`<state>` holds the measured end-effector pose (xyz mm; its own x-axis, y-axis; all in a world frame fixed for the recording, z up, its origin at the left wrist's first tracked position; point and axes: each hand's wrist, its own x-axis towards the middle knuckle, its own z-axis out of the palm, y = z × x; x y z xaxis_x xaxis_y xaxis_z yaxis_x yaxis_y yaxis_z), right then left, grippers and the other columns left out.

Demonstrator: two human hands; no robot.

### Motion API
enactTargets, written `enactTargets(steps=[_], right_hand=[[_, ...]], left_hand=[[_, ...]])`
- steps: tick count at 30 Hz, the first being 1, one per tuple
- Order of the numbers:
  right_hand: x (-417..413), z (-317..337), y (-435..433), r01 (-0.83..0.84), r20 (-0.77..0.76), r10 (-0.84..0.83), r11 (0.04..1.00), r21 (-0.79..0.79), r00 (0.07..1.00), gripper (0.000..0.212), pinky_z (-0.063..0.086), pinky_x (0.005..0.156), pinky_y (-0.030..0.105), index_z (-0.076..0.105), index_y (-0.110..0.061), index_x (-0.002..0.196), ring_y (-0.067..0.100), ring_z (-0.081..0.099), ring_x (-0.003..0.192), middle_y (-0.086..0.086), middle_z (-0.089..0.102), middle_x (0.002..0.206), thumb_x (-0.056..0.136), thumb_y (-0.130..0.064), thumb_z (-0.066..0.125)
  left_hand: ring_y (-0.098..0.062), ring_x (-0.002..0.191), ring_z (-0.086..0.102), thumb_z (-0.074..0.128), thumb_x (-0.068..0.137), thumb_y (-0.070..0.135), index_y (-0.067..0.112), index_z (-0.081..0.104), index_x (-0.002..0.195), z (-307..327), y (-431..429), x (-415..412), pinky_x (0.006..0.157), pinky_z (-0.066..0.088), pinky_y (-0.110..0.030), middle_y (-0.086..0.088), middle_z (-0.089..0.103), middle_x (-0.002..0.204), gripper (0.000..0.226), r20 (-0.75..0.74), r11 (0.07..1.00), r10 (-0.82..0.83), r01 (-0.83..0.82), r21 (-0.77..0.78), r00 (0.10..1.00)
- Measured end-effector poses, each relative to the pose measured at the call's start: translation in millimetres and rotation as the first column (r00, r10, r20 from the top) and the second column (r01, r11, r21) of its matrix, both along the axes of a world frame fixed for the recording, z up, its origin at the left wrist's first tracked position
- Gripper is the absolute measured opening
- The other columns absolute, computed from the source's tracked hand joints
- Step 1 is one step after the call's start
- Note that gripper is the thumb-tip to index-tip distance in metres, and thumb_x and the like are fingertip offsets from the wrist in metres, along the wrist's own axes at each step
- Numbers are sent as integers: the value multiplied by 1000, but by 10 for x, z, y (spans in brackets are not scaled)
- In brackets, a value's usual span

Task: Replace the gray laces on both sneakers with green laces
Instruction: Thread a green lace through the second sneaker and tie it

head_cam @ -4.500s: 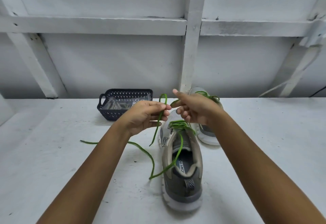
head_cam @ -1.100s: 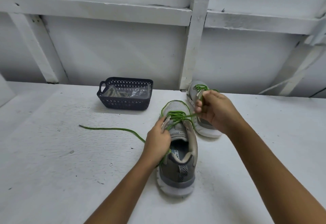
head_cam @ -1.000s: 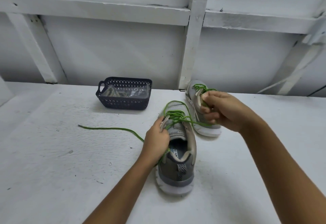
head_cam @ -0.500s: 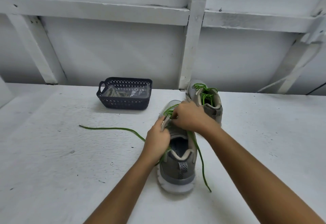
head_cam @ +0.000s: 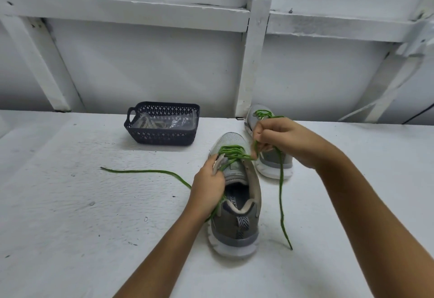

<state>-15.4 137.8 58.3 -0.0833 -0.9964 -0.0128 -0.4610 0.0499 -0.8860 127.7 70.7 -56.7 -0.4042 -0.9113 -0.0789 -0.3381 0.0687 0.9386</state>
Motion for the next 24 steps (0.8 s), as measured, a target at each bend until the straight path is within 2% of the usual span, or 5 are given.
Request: enactTargets(steps=[2,6,14,20,24], right_hand=[[7,58,9,-48,-36,50,997,53,998,28,44,73,27,58,-12,70,10,61,66,1,68,66,95,-5,45],[143,-50,-150,-11,-526,86,989,145,846,30,46,68,29,69,-14,80,17,60,73,2,68,79,94,-31,50],[309,-590,-645,198,-855,-63,979,47,516,14,35,71,34,60,-11,87,28,55,90,5,52,90,87,-18,49],[206,-628,-589,182,-752,-132,983,-16,645,18,48,83,40,69,-14,93,26,54,98,5,54,99,85,-24,56],[91,-395,-313,100,-383,-118,993,-69,916,9,51,84,33,64,-17,75,15,63,92,-1,68,94,82,-17,60]], left_hand=[[-12,77,55,37,94,9,25,44,139,1,-8,-1,64,43,-26,-2,59,124,48,1,1000,-1,1,3,1000],[-16,99,56,37,95,10,26,45,138,7,-12,6,74,43,-26,0,57,127,47,17,1000,-15,15,12,1000],[-17,103,56,37,88,8,30,48,135,-7,-33,7,82,46,-28,2,60,123,54,22,999,-34,34,16,999],[-14,91,57,37,89,5,27,48,136,19,-14,12,67,43,-22,-1,60,121,52,20,999,-29,28,19,999],[-12,70,54,37,92,7,28,47,135,16,-7,8,52,37,-23,-4,63,114,49,9,1000,-23,23,19,1000]])
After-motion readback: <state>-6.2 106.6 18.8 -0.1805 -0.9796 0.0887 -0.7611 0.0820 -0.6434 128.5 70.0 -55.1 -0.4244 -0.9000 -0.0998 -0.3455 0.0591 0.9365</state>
